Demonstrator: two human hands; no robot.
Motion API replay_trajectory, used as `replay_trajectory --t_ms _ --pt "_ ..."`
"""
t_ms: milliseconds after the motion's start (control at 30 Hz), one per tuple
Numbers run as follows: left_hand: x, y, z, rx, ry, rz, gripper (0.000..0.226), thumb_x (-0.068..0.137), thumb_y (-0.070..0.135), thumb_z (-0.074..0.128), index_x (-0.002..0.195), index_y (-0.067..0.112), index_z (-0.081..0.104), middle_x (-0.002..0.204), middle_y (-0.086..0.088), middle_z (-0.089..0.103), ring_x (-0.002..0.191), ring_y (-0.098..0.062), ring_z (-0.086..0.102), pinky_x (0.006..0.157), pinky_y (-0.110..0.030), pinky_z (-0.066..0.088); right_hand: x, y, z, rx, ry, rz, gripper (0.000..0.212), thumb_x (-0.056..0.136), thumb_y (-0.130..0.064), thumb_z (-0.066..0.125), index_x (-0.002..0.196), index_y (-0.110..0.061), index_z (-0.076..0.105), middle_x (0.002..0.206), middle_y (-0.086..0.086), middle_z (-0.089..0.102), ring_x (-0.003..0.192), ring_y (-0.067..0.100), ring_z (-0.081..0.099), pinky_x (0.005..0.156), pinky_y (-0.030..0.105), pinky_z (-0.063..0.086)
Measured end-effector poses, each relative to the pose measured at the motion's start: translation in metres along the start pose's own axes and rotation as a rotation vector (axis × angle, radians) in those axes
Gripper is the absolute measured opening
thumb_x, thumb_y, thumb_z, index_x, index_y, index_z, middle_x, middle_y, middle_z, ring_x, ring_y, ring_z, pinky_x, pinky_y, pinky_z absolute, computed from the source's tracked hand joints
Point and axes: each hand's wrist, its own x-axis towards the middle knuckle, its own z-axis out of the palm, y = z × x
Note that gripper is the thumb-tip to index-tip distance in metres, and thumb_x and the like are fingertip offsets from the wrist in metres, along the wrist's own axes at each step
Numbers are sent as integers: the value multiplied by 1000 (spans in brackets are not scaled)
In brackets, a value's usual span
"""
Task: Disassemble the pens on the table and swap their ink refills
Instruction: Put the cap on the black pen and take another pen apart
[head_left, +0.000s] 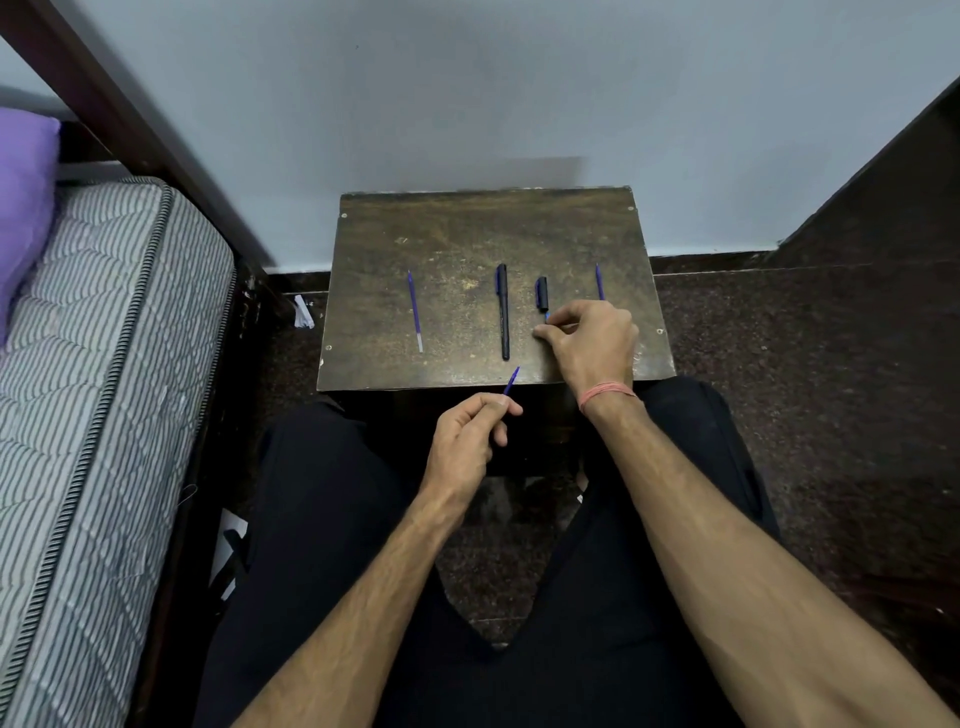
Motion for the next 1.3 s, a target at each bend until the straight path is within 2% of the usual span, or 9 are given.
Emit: replay_trajectory --t_ms 233,367,433,567,767,900,1033,1200,1300 --pt "1 2 1 4 63 -5 31 115 21 51 92 20 71 63 7 45 47 -2 31 43 -15 25 -25 -9 -18 96 50 -64 24 90 -52 83 82 -29 79 67 -21 68 66 -15 66 66 -1 40" --pt "0 3 2 -11 75 54 30 119 30 51 95 23 69 61 15 41 48 0 32 45 -14 27 -59 -21 -18 423 -320 28 30 98 -48 78 87 -20 82 81 -3 81 69 10 78 66 30 62" --pt "0 3 3 -21 87 66 30 119 30 51 97 25 70 59 16 47 48 0 34 46 -13 29 -73 -23 -13 536 -462 78 24 100 -39 79 95 -16 83 82 -1 81 70 11 76 62 28 61" --pt "-5 5 0 -34 79 72 29 119 31 52 99 25 73 58 17 46 47 1 34 44 -13 28 -80 -22 -11 657 -478 135 11 99 -20 80 101 -10 84 88 3 81 82 11 74 66 24 60" --pt "-8 6 3 -26 62 50 30 119 29 51 100 15 70 61 9 38 46 0 28 44 -15 24 -69 -15 -22 770 -442 232 22 103 -25 75 112 -5 80 109 11 83 88 15 73 74 27 63" --pt "-6 4 3 -15 49 84 30 118 29 53 97 18 72 57 17 49 46 1 37 46 -10 31 -77 -19 -15 765 -484 185 24 98 -20 82 111 0 79 93 11 80 78 13 72 68 22 61" --pt "-2 -1 3 -2 33 66 36 119 32 51 94 19 74 62 7 40 46 -1 32 44 -11 27 -59 -15 -24 880 -317 260 12 101 -18 78 106 -7 79 94 7 79 83 15 72 71 26 62" --pt "1 -2 8 4 47 95 32 119 26 52 94 18 70 59 14 45 45 0 36 44 -10 30 -68 -10 -20 707 -525 155 4 96 -17 83 100 -18 81 85 2 80 77 8 75 67 21 59" --pt "3 -1 10 23 57 91 33 119 28 52 97 13 71 58 15 46 46 0 37 45 -11 31 -65 -13 -19 714 -471 143 8 95 -12 83 100 -18 82 88 4 80 75 5 73 68 20 58"
